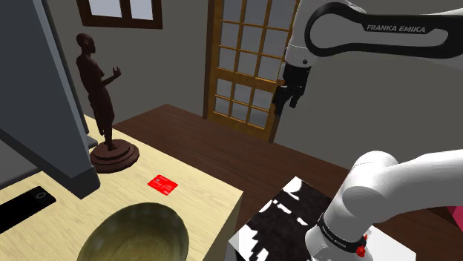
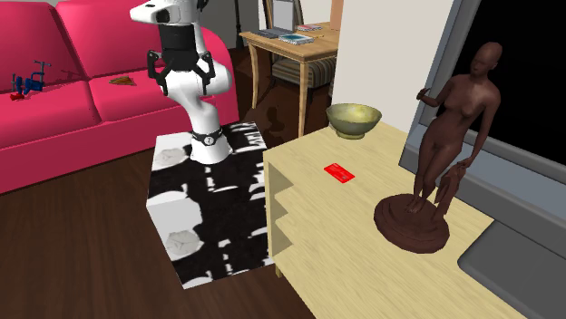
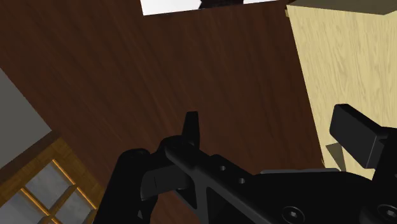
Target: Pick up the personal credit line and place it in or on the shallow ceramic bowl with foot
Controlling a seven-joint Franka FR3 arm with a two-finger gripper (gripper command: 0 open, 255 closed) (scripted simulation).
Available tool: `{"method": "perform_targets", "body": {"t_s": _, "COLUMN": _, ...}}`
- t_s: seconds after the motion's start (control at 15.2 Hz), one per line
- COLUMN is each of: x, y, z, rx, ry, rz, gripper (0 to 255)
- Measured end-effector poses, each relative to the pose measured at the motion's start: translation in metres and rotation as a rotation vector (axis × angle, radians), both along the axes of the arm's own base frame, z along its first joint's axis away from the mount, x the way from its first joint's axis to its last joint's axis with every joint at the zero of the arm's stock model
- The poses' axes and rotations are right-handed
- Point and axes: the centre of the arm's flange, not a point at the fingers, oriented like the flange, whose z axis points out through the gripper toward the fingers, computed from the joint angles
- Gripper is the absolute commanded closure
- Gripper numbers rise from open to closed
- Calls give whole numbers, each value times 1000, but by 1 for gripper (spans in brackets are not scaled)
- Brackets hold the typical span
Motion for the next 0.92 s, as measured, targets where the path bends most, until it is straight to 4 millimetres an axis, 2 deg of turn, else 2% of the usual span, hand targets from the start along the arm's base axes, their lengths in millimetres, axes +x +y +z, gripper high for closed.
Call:
{"method": "perform_targets", "body": {"t_s": 0.07, "x": 0, "y": 0, "z": 0, "rx": 0, "ry": 0, "rz": 0, "gripper": 0}}
{"method": "perform_targets", "body": {"t_s": 0.2, "x": 10, "y": 14, "z": -3, "rx": 0, "ry": 21, "rz": 11, "gripper": 0}}
{"method": "perform_targets", "body": {"t_s": 0.92, "x": 109, "y": 124, "z": -56, "rx": -3, "ry": 212, "rz": 109, "gripper": 0}}
